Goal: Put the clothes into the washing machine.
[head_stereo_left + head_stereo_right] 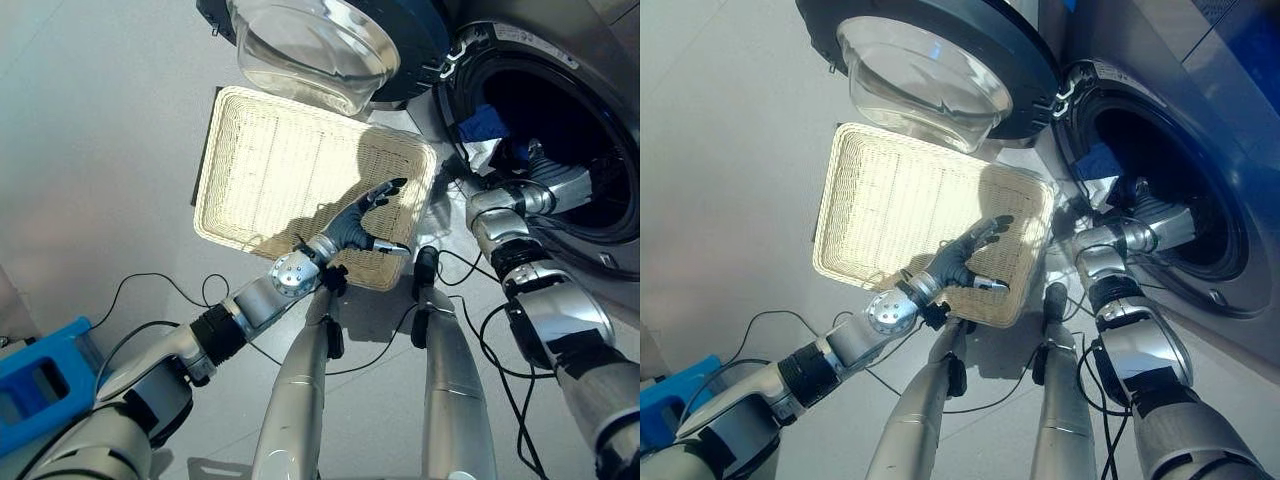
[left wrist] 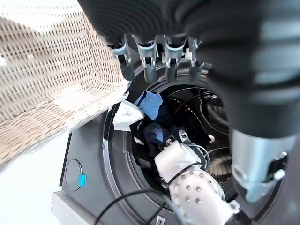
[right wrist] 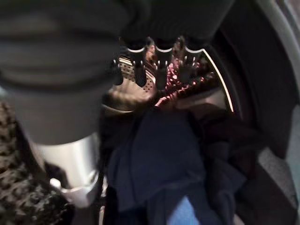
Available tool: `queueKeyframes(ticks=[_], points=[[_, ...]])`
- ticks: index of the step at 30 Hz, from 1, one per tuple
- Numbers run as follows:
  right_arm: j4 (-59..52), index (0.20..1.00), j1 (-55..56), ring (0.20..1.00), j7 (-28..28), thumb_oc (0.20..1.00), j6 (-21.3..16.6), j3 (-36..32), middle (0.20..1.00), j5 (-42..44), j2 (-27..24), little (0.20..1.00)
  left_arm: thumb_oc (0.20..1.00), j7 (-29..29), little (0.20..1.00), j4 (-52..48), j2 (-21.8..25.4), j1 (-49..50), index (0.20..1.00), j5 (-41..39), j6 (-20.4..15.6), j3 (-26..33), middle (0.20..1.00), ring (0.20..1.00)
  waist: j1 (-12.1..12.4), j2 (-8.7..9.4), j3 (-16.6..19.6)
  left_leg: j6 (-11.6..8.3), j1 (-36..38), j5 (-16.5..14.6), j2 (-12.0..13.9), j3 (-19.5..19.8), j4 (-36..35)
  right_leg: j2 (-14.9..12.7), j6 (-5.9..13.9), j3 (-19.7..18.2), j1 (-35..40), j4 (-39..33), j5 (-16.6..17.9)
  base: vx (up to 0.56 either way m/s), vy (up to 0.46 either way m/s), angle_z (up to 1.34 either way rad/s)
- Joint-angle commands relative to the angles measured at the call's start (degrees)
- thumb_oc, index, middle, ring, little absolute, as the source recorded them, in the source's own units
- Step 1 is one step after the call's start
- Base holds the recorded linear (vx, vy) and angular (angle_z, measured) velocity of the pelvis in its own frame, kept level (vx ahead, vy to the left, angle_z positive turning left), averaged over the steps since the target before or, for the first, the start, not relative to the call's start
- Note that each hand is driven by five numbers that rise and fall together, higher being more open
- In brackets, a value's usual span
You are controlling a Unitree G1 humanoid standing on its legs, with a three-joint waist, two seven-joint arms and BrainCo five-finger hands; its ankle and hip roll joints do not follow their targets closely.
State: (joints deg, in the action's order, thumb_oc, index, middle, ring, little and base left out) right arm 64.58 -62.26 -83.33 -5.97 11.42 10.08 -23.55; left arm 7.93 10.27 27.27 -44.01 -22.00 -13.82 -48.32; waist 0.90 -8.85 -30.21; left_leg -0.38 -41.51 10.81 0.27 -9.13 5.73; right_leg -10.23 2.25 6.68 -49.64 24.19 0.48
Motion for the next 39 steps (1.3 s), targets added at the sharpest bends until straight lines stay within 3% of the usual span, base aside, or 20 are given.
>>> queueKeyframes(ticks=[1, 7, 10, 11, 15, 21, 24, 25, 28, 35, 37, 39], points=[[-2.4, 1.000, 1.4, 1.000, -6.7, 1.000, -1.8, 0.9, 1.000, -6.3, -2.8, 1.000, 1.000, 2.2, 1.000, -2.2, -4.9, 0.7, 1.000, 1.7, -3.8, 1.4, 1.000, 1.000, -0.4, -7.38, 0.4, 0.87, 2.2, -8.5, -4.8, -3.9, 5.3, 2.8, 2.63, 4.5, 4.4, -4.7, 2.1, 0.00, 0.000, 0.00], [-4.6, 1.000, 4.0, 1.000, -9.2, 1.000, -2.2, -1.0, 1.000, -7.7, -1.2, 1.000, 1.000, 3.0, 1.000, 0.5, -7.1, 2.0, 1.000, 2.1, -3.3, 1.5, 1.000, 1.000, -0.9, -7.35, 0.4, 0.77, 2.5, -8.4, -4.6, -4.3, 5.1, 2.9, 2.61, 4.4, 4.6, -4.8, 2.1, 0.00, 0.000, 0.00], [-8.3, 1.000, 6.6, 1.000, -9.2, 1.000, 0.3, -1.3, 1.000, -11.7, 0.3, 1.000, 1.000, 3.8, 1.000, 3.2, -9.1, 3.6, 1.000, 2.2, -4.1, 1.0, 1.000, 1.000, -1.4, -7.48, 0.4, 0.74, 3.2, -8.2, -4.6, -4.5, 4.6, 3.1, 2.48, 4.0, 5.0, -5.1, 2.1, 0.00, 0.039, -0.01], [-11.0, 1.000, 7.7, 1.000, -9.2, 1.000, 2.8, -0.1, 1.000, -12.8, 1.1, 1.000, 1.000, 4.1, 1.000, 4.3, -9.9, 4.1, 1.000, 1.6, -4.4, 1.3, 1.000, 1.000, -1.8, -7.50, 0.4, 0.68, 3.6, -8.1, -4.6, -4.8, 4.4, 3.2, 2.36, 3.9, 5.3, -5.2, 2.0, 0.01, 0.080, -0.06], [-14.5, 1.000, 12.2, 1.000, -9.2, 1.000, 4.4, 3.3, 1.000, -14.2, 3.9, 1.000, 1.000, 5.3, 1.000, 7.5, -12.1, 5.7, 1.000, 1.7, -5.2, 1.7, 1.000, 1.000, -2.7, -6.99, 0.4, 0.59, 4.8, -8.0, -4.2, -5.2, 4.3, 3.5, 2.10, 3.5, 6.4, -5.3, 1.9, 0.00, 0.058, -0.08], [-15.4, 1.000, 16.6, 1.000, -9.2, 1.000, 4.6, 8.3, 1.000, -13.2, 7.4, 1.000, 1.000, 5.3, 1.000, 11.0, -13.6, 7.1, 1.000, 1.5, -5.9, 2.4, 1.000, 1.000, -3.4, -5.80, 0.4, 0.72, 6.3, -8.5, -3.7, -5.4, 4.8, 3.6, 1.75, 3.6, 8.1, -5.1, 1.4, -0.01, 0.025, -0.01], [-15.9, 1.000, 18.6, 1.000, 0.8, 1.000, 4.3, 11.8, 1.000, -13.1, 8.5, 1.000, 1.000, 5.0, 1.000, 13.6, -14.0, 8.2, 1.000, 1.3, -5.8, 3.2, 1.000, 1.000, -3.5, -4.60, 0.4, 0.89, 8.1, -9.0, -3.3, -5.1, 5.1, 3.5, 1.52, 3.9, 10.0, -4.9, 1.1, 0.00, 0.000, 0.00], [-16.5, 1.000, 19.9, 1.000, 7.2, 1.000, 4.5, 14.5, 1.000, -12.9, 8.5, 1.000, 1.000, 4.0, 1.000, 15.7, -13.9, 9.2, 1.000, 0.8, -5.8, 3.9, 1.000, 1.000, -3.5, -3.53, 0.4, 0.84, 9.5, -9.4, -2.9, -4.8, 5.7, 3.3, 1.45, 4.2, 11.6, -4.7, 0.9, -0.02, -0.031, 0.02], [-17.8, 1.000, 23.3, 1.000, 16.1, 1.000, 4.0, 18.7, 1.000, -12.6, 7.7, 1.000, 1.000, 1.9, 1.000, 19.7, -12.9, 11.6, 1.000, -0.8, -5.7, 5.5, 1.000, 1.000, -3.5, -1.37, 0.4, 0.93, 12.4, -10.2, -2.2, -4.3, 6.6, 3.1, 1.44, 4.9, 14.9, -4.1, 0.2, 0.00, -0.066, 0.03], [-16.3, 1.000, 31.6, 1.000, 24.3, 1.000, 1.4, 19.8, 1.000, -13.0, 6.5, 1.000, 1.000, -2.0, 1.000, 28.6, -12.2, 17.3, 1.000, -1.0, -6.7, 10.2, 1.000, 1.000, -3.4, 3.27, 0.4, 1.16, 20.8, -11.5, -0.8, -2.8, 7.2, 3.3, 1.33, 5.8, 24.3, -3.9, -1.2, 0.01, -0.063, 0.08], [-15.8, 1.000, 32.5, 1.000, 25.7, 1.000, 1.0, 19.9, 1.000, -12.8, 6.5, 1.000, 1.000, -2.5, 1.000, 30.1, -12.4, 17.8, 1.000, -1.4, -7.2, 11.0, 1.000, 1.000, -3.3, 3.87, 0.4, 1.05, 22.7, -11.5, -0.6, -2.5, 6.9, 3.3, 1.33, 5.8, 26.4, -4.3, -1.3, 0.03, -0.030, -0.02], [-15.3, 1.000, 35.5, 1.000, 29.1, 1.000, 0.8, 20.1, 1.000, -14.3, 6.5, 1.000, 1.000, -2.7, 1.000, 32.8, -12.8, 20.4, 1.000, -1.3, -10.2, 12.8, 1.000, 1.000, -3.2, 5.11, 1.6, 0.70, 27.6, -11.2, -0.3, -1.5, 5.0, 3.7, 1.43, 5.3, 31.6, -6.1, -1.4, 0.10, -0.004, -0.01]])
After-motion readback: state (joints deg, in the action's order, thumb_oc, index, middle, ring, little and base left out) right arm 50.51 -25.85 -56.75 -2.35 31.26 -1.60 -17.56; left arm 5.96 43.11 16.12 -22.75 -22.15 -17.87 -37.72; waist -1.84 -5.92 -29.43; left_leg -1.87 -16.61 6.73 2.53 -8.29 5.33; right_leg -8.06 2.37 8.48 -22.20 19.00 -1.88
